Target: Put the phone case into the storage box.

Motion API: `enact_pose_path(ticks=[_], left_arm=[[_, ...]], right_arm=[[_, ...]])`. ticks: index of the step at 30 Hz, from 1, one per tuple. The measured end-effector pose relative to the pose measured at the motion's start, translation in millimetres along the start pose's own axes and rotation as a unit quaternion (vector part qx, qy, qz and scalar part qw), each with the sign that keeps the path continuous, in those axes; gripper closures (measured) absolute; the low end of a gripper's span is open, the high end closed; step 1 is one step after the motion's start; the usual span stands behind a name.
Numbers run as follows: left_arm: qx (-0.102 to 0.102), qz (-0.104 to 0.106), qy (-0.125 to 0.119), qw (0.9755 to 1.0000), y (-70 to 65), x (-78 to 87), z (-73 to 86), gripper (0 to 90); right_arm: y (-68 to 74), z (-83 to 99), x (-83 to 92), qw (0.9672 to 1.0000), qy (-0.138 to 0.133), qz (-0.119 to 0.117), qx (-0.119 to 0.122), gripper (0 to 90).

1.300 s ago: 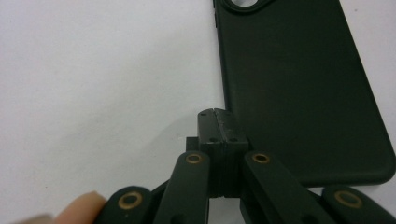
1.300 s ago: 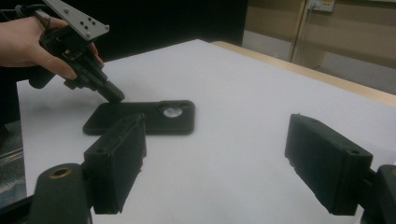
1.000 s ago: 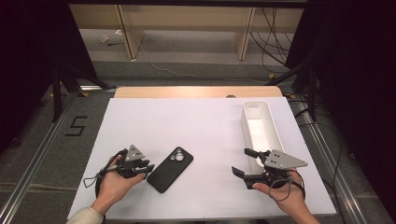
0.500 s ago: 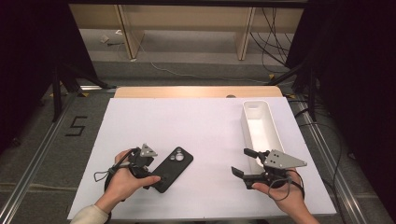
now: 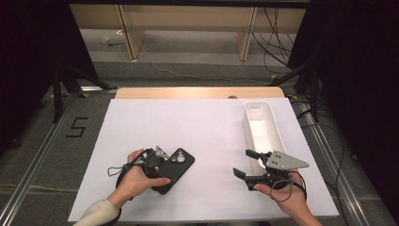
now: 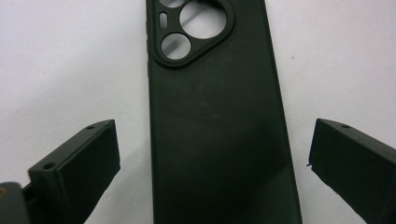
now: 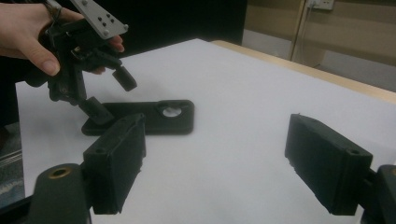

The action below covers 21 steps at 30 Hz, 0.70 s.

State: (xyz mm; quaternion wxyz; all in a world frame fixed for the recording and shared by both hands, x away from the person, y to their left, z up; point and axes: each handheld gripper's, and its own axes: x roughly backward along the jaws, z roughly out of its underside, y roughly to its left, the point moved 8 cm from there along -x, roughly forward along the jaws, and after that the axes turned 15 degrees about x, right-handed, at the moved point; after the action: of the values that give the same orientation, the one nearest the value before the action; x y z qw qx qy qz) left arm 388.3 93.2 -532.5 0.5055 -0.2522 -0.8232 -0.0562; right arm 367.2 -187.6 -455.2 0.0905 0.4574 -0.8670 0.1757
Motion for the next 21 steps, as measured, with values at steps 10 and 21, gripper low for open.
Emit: enact_pose_path(ticks=[10, 21], left_arm=[[-0.008, -0.002, 0.012, 0.9999, -2.7, -6.5, 1.1, 1.9], [-0.014, -0.004, 0.020, 0.9997, -5.3, -9.9, 3.3, 3.2]], right_arm=[[-0.3, -0.9, 1.0, 1.0000, -0.001, 0.001, 0.000, 21.5], [-0.6, -0.5, 1.0, 1.0000, 0.000, 0.002, -0.001, 21.5]])
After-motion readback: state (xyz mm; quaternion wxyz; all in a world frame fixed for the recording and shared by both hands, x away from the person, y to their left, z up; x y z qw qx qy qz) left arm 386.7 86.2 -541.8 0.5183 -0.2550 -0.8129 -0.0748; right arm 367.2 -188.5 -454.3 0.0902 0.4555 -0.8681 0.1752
